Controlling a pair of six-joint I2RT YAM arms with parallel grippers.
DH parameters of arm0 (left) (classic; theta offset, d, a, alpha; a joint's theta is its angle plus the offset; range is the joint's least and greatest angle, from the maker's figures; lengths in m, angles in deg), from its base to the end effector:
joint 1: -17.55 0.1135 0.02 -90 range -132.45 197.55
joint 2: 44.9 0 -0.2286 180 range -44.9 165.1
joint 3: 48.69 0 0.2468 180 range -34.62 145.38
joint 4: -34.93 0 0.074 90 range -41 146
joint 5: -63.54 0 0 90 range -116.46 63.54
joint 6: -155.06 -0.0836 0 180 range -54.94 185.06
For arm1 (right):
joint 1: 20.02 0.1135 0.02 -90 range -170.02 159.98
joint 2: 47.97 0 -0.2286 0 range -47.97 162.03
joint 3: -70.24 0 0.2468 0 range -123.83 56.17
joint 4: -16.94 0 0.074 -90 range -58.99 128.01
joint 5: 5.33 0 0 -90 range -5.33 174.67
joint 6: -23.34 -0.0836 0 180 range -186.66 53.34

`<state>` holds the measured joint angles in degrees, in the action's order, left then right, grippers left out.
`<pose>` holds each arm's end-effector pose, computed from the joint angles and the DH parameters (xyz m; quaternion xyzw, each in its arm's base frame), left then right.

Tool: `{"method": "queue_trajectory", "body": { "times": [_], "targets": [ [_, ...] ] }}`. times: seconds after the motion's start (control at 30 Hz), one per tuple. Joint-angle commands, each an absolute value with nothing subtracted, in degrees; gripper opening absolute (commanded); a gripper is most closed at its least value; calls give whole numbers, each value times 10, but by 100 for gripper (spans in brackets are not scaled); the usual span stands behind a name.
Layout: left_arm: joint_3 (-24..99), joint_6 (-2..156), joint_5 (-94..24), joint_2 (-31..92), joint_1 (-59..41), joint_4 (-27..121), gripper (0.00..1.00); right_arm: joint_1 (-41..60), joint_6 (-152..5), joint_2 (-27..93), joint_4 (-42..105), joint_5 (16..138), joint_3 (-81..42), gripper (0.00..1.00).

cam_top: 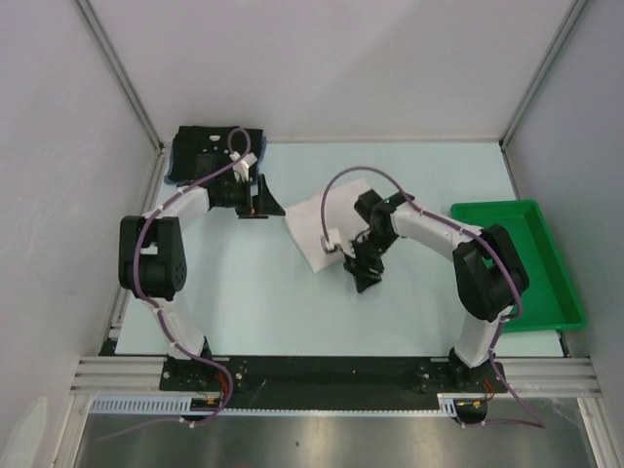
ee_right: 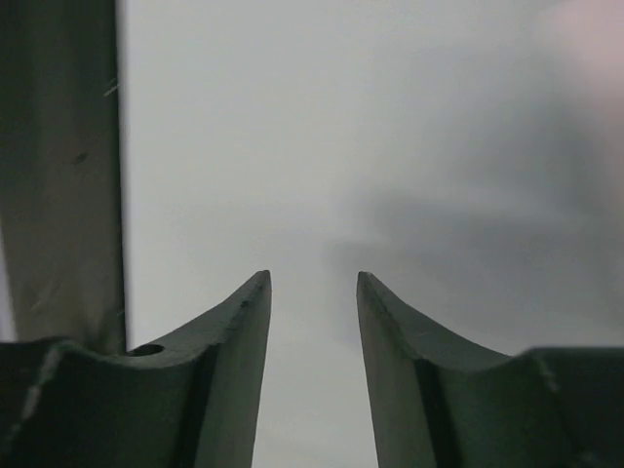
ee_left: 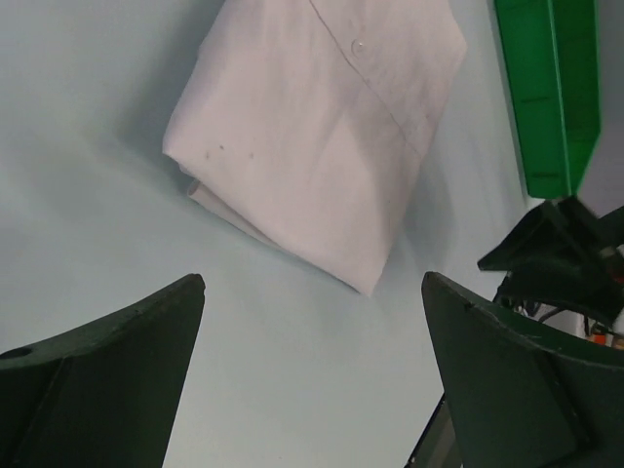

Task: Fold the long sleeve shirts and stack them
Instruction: Fold the shirt

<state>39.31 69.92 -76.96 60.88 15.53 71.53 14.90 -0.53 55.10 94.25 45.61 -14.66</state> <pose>0.3887 -0.0783 0.1547 0.1091 0.8641 -0.4220 0.2518 0.2100 0.2109 0.1209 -0.7165 0.6108 0.3337 0.0464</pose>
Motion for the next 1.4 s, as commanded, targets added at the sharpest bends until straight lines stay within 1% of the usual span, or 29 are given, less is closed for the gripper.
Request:
{"method": "queue_trajectory", "body": {
  "times": [0.0,0.03,0.07,0.13,0.23,0.43,0.53,0.63,0.73,0.77,0.8,0.83,0.93,1.03,1.07,1.13,1.2,1.37],
  "targets": [
    [428,759,-807,626,173,667,99,133,-194,529,743,450,-231,49],
    [430,764,-807,624,174,662,99,148,-196,520,660,478,-220,52],
    [429,763,-803,622,174,661,100,162,-186,522,630,495,-210,59],
    [420,758,-798,618,193,661,99,192,-166,545,592,529,-210,61],
    [405,755,-795,604,204,661,99,219,-159,601,571,562,-247,63],
    [375,743,-786,568,231,664,99,255,-148,667,527,607,-271,60],
    [368,739,-784,555,245,668,99,266,-132,702,531,632,-277,54],
    [362,730,-781,542,254,675,99,267,-120,718,545,644,-274,45],
    [359,718,-779,533,261,681,100,262,-109,717,567,635,-262,26],
    [359,716,-778,534,261,682,99,260,-109,716,571,631,-254,10],
    [358,714,-777,534,262,683,100,256,-106,714,579,624,-250,1],
    [355,711,-778,535,261,683,99,253,-108,705,587,613,-245,0],
    [353,709,-783,537,262,678,99,247,-103,679,604,589,-231,0],
    [352,710,-788,537,261,676,99,238,-110,647,620,551,-234,23],
    [351,710,-788,537,262,677,99,237,-112,626,622,545,-234,33],
    [351,709,-793,537,261,677,99,232,-111,604,626,525,-231,36],
    [351,709,-795,534,260,678,100,229,-102,585,640,511,-229,36],
    [351,705,-793,534,262,681,99,223,-58,582,647,534,-191,36]
  ]
}}
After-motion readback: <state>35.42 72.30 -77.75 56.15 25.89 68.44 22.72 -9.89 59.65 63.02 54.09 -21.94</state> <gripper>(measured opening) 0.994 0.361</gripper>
